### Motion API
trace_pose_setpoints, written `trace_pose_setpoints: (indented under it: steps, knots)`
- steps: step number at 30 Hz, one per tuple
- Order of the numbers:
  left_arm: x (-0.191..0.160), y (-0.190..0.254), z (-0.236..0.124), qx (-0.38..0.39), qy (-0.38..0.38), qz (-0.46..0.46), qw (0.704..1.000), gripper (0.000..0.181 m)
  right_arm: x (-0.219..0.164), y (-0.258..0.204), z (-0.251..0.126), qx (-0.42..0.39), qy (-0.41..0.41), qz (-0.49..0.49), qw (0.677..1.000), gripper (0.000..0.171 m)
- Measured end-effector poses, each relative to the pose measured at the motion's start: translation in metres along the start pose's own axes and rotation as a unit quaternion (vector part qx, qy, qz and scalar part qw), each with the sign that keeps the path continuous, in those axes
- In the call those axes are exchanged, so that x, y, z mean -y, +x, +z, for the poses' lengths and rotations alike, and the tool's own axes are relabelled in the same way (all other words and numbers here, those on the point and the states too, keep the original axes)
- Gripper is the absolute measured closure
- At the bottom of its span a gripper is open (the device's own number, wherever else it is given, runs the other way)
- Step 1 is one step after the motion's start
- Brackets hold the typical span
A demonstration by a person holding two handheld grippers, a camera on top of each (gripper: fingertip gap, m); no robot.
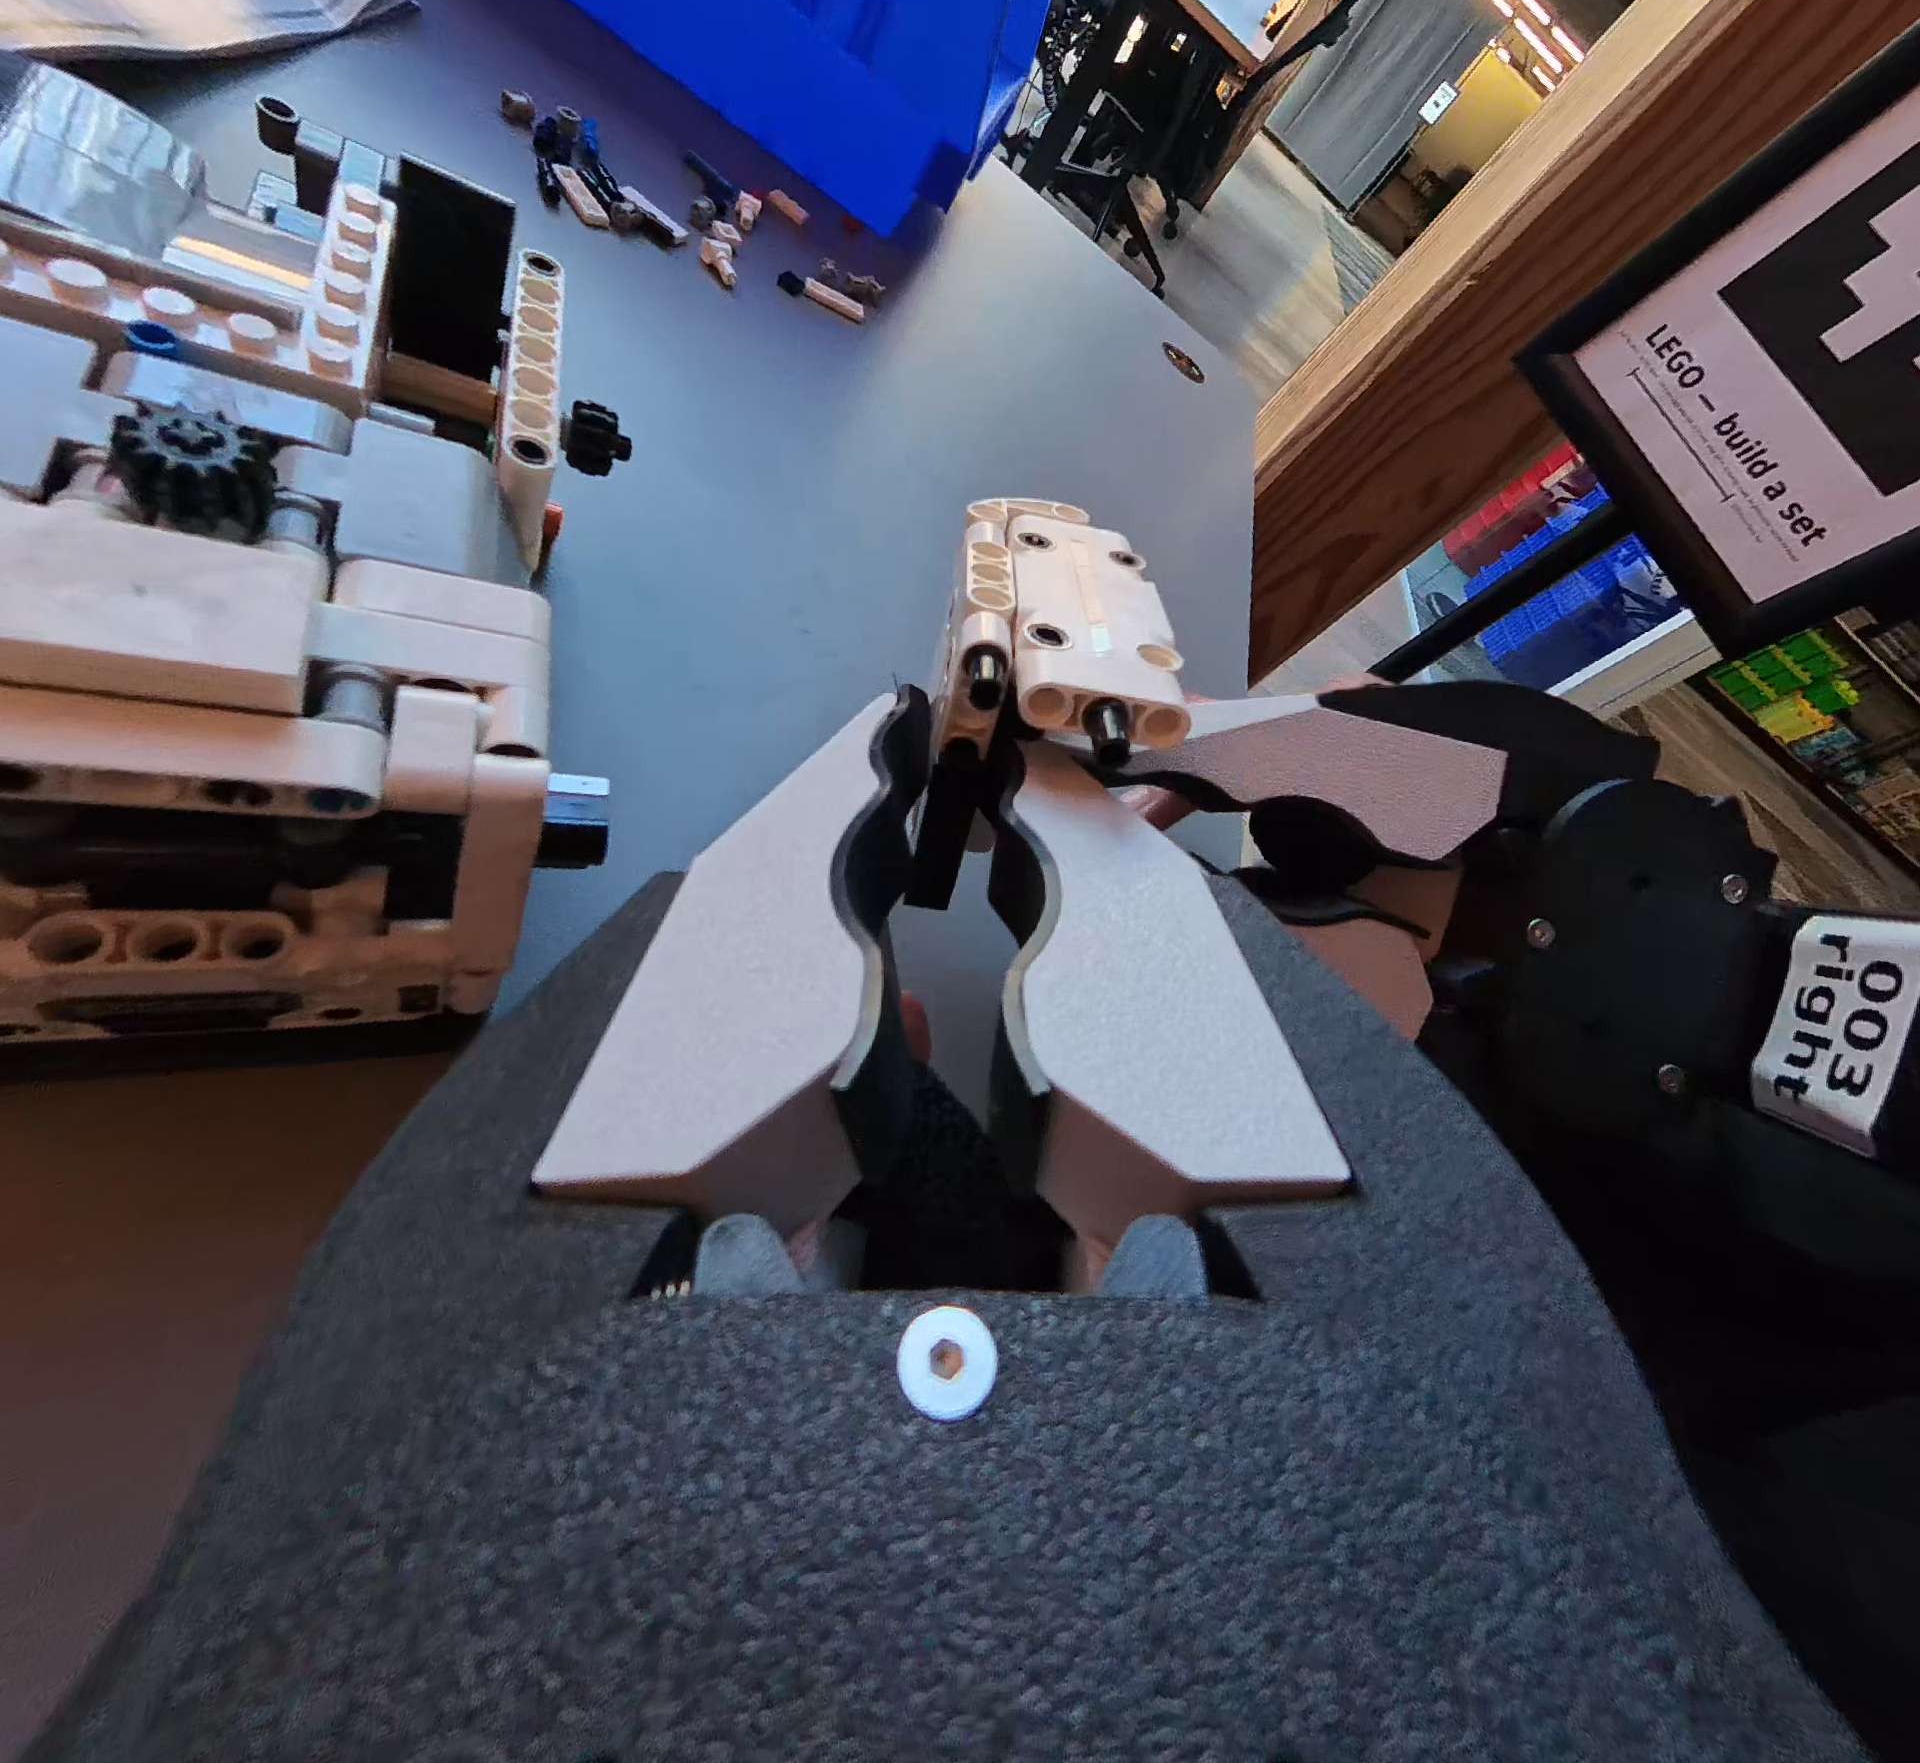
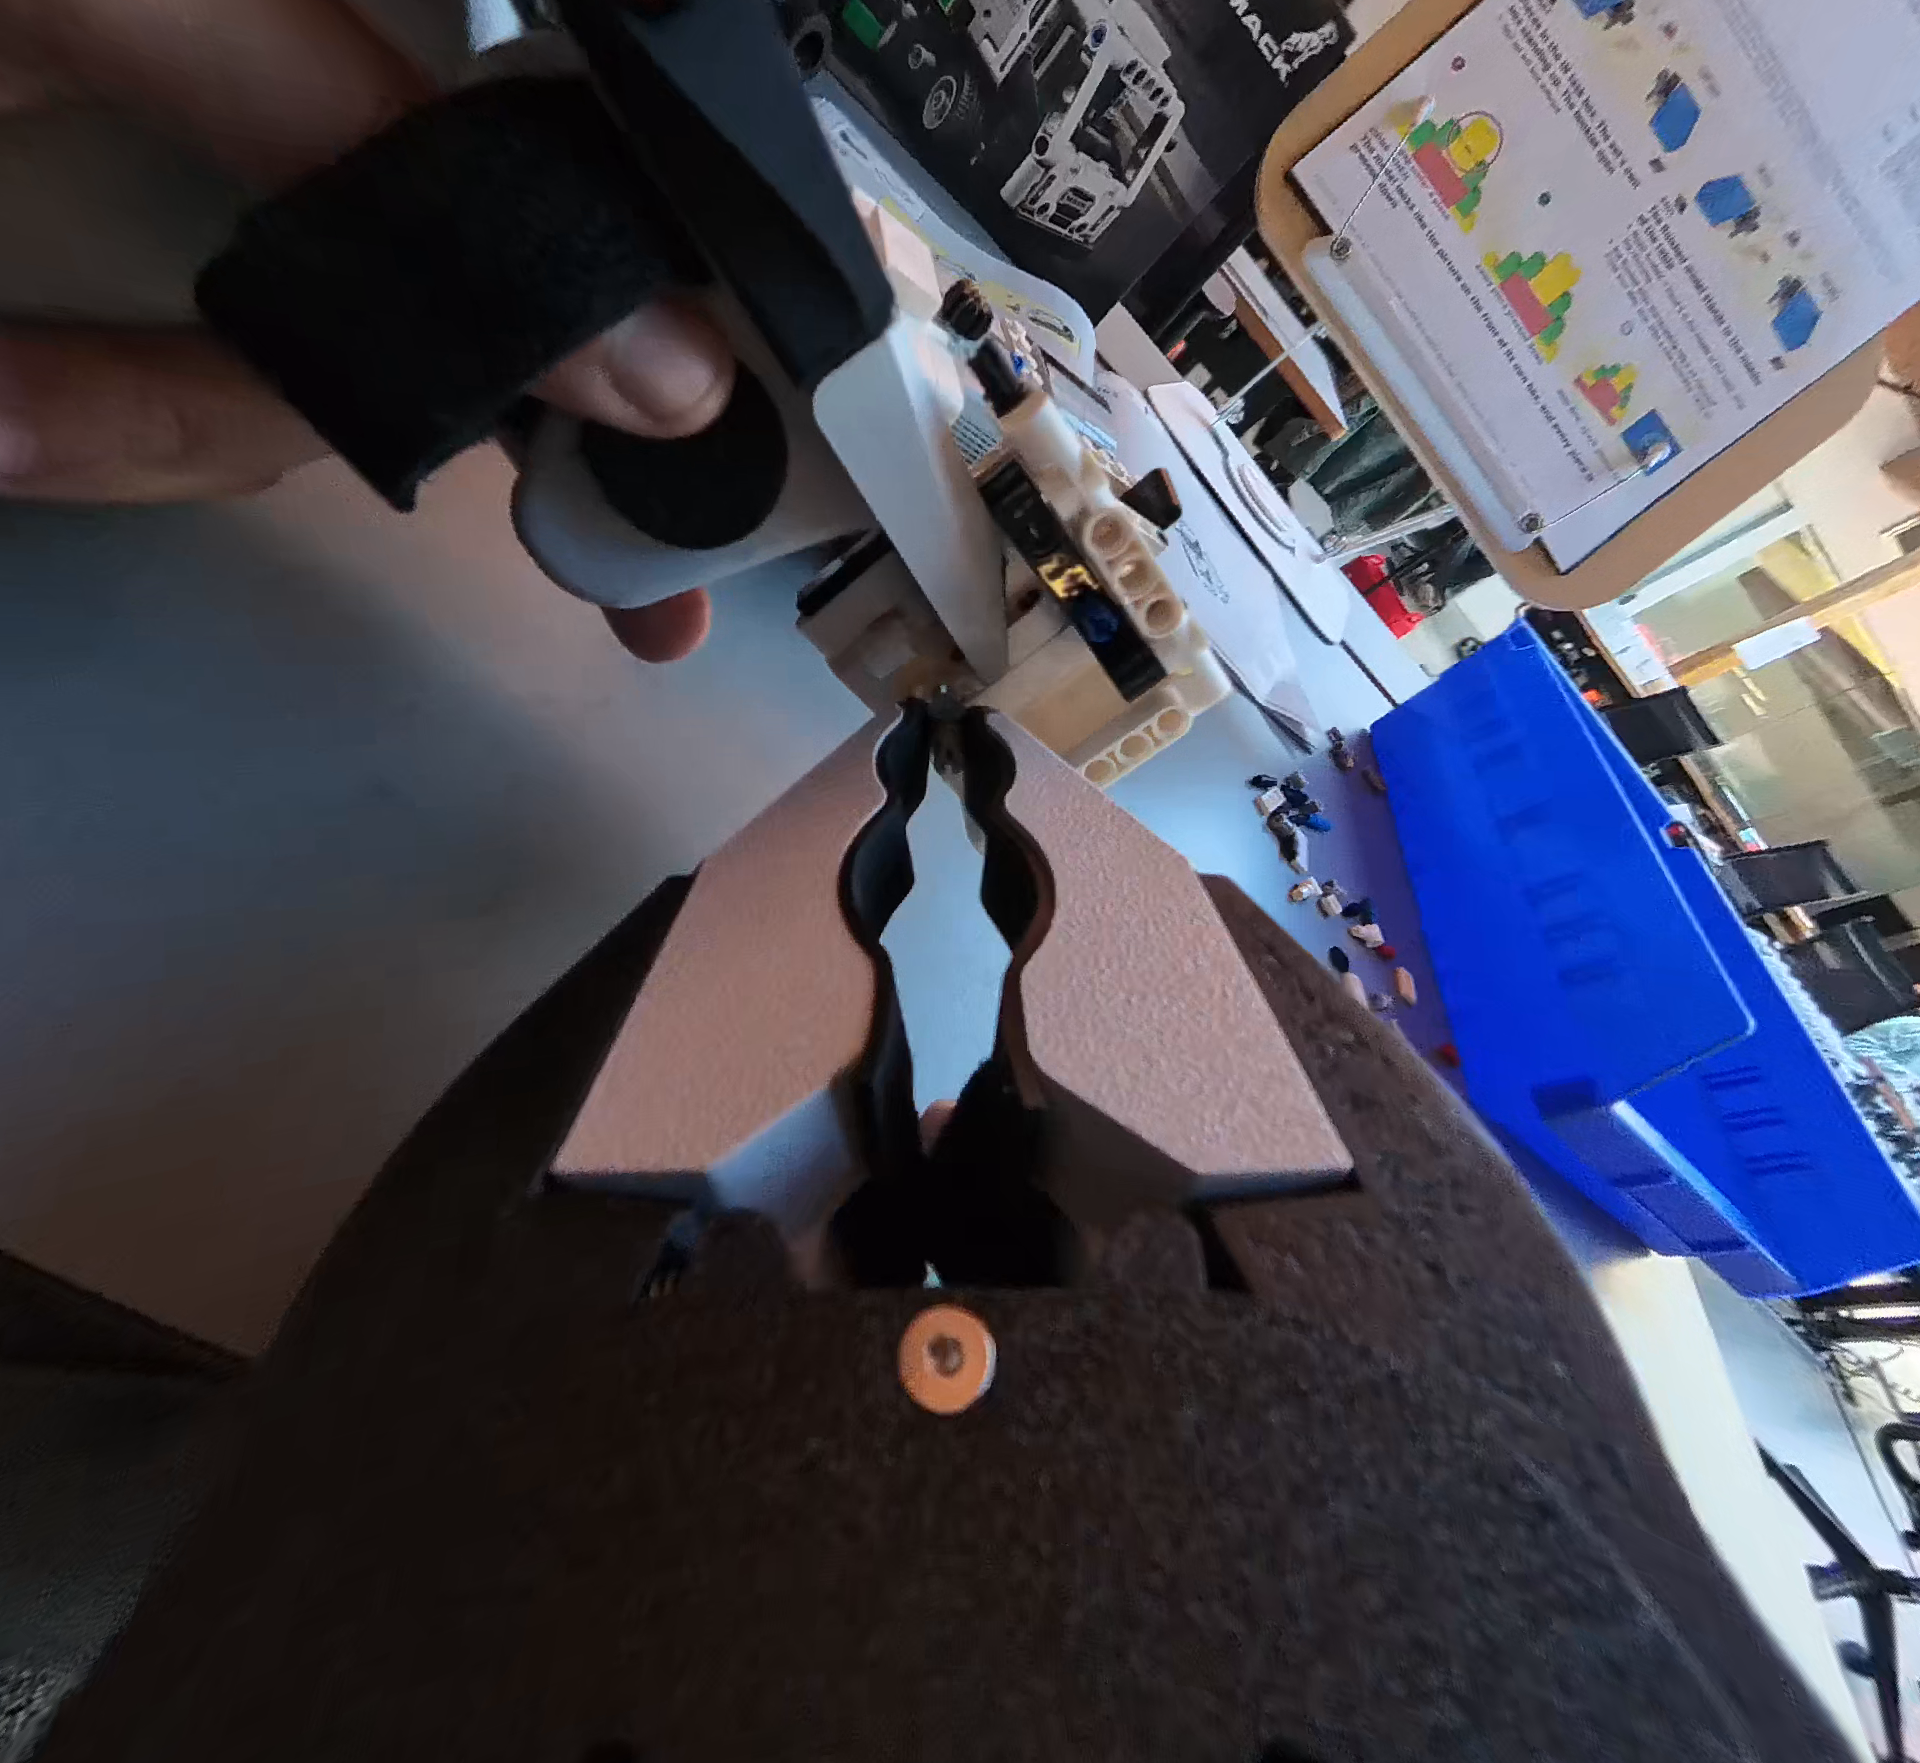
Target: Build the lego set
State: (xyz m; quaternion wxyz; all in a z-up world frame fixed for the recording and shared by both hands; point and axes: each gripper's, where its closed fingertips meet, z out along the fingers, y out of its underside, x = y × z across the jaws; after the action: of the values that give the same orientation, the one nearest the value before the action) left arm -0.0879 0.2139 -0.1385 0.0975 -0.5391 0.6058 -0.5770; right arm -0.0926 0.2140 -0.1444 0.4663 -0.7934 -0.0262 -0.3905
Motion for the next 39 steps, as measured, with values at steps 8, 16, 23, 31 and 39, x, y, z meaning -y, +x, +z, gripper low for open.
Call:
trace_pose_setpoints:
  steps: [8,16,23,31,39]
  knots:
    - [-0.001,0.005,0.001,-0.006,-0.001,0.013,1.0,0.174,0.006,0.004,-0.004,0.091,0.028,0.185,0.978,0.165]
    - [0.0,0.01,0.0,-0.064,0.0,-0.066,0.996,0.173,0.007,0.005,-0.008,0.036,0.041,0.068,0.996,0.165]
    - [0.009,0.018,-0.006,-0.142,0.013,-0.132,0.981,0.173,0.016,0.008,-0.015,0.049,0.094,0.069,0.992,0.165]
    - [0.009,0.024,-0.007,-0.171,0.006,-0.143,0.975,0.173,0.018,0.009,-0.02,-0.014,0.126,-0.051,0.991,0.165]
    - [0.011,0.023,-0.008,-0.175,0.011,-0.152,0.973,0.174,0.02,0.011,-0.021,-0.026,0.125,-0.084,0.988,0.165]
